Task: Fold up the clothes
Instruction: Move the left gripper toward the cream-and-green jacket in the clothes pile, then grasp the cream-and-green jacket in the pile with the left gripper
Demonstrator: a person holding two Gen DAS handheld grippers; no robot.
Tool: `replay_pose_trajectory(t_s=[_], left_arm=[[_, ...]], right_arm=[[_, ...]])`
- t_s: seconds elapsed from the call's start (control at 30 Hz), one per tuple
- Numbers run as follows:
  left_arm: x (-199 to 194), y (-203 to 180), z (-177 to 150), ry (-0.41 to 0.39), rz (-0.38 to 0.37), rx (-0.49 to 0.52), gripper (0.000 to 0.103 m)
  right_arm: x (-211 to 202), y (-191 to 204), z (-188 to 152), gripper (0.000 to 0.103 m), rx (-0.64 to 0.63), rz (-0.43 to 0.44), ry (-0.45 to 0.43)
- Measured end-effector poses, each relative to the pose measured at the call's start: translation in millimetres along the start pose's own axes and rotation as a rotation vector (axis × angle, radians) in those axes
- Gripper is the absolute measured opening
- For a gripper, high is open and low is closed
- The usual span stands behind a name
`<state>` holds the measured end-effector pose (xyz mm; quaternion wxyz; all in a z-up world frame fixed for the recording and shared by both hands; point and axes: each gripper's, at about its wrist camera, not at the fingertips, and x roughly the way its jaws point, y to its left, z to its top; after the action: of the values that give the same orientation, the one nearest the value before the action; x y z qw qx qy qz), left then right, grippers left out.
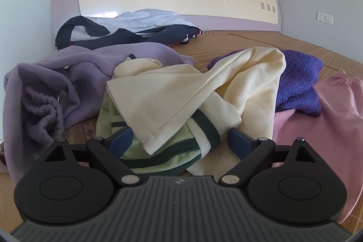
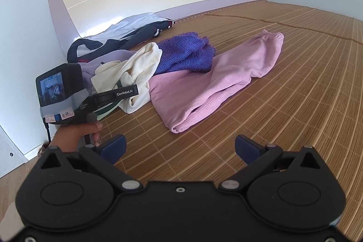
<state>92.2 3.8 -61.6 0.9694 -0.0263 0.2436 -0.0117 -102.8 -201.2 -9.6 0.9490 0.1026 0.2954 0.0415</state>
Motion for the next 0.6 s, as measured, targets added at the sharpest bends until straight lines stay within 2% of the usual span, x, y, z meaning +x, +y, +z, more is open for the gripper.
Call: replay_pose_trajectory(t_s=[0.13, 0.27, 0.33, 0.47, 0.6], left_arm=[[13, 9, 2, 0.053, -0.050, -0.053, 0.074], [12, 12, 1, 0.039, -0.055, -0.069, 0.057], [10, 11, 1, 0.028, -0.065, -0.055, 0.044], [4, 8, 2, 0.024, -0.085, -0.017, 0.037], [-10, 10, 4, 0.032, -0.142, -0.011, 0.030]], right_arm=[[-4, -4, -5, 0.102, 0.018, 0.011, 0.002], [-7, -10, -7, 0.102, 0.039, 0.008, 0.001], [-9, -12, -8, 0.102, 0.047, 0.006, -0.002], [-16, -17, -9, 0.102, 0.067, 0.009, -0.018], [-26, -21, -9, 0.102, 0.082, 0.008, -0.037]])
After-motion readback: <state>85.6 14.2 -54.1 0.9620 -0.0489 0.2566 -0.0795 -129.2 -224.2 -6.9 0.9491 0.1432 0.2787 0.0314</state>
